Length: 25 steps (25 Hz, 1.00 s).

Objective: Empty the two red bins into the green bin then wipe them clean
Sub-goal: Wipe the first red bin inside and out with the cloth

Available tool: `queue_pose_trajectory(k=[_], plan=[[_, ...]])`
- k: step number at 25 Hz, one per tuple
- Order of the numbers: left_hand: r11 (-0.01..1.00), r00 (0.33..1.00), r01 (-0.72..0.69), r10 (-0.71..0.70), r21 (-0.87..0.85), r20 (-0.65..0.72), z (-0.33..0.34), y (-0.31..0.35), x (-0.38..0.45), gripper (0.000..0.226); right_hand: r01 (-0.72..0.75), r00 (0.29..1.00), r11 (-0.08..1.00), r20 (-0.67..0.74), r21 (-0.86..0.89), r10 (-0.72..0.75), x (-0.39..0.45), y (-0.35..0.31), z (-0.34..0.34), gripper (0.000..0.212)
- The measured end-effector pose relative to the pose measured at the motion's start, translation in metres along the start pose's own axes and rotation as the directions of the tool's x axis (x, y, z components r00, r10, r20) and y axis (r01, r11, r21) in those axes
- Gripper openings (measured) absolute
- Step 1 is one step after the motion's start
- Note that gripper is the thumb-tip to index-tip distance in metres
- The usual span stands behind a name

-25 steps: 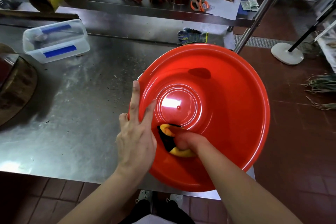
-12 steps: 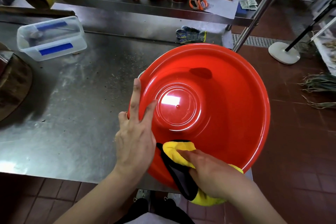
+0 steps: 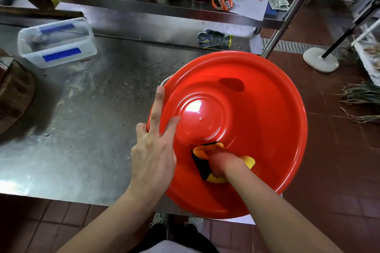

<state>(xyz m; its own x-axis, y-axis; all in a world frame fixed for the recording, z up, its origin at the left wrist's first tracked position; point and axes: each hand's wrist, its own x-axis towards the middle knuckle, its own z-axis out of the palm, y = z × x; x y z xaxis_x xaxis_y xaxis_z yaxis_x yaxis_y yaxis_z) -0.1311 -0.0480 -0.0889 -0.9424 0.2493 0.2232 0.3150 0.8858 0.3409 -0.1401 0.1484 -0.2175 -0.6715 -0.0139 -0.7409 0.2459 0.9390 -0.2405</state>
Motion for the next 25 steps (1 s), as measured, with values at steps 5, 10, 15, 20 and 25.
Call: queue_pose_trajectory(k=[5, 10, 15, 20, 25], plan=[[1.0, 1.0, 0.011, -0.011, 0.0, -0.005, 0.0, -0.002, -0.003, 0.066, -0.148, 0.981, 0.982, -0.146, -0.119, 0.131, 0.014, 0.001, -0.02, 0.033], [0.999, 0.999, 0.04, -0.04, -0.006, -0.009, 0.0, -0.004, -0.003, 0.064, -0.186, 0.979, 0.945, -0.129, -0.269, 0.156, 0.023, 0.002, -0.031, 0.028], [0.997, 0.997, 0.072, -0.071, 0.03, -0.021, 0.003, -0.005, 0.0, 0.072, -0.084, 0.99, 0.967, 0.091, -0.241, 0.109, 0.015, -0.002, -0.029, 0.039], [0.992, 0.991, 0.127, -0.127, -0.003, -0.034, 0.004, -0.015, 0.01, 0.076, -0.042, 0.98, 0.944, 0.169, -0.327, 0.102, -0.015, -0.009, -0.041, 0.062], [0.991, 0.99, 0.135, -0.135, -0.015, -0.036, 0.005, -0.021, 0.015, 0.073, -0.036, 0.983, 0.925, 0.152, -0.378, 0.1, -0.073, -0.032, -0.06, 0.052]])
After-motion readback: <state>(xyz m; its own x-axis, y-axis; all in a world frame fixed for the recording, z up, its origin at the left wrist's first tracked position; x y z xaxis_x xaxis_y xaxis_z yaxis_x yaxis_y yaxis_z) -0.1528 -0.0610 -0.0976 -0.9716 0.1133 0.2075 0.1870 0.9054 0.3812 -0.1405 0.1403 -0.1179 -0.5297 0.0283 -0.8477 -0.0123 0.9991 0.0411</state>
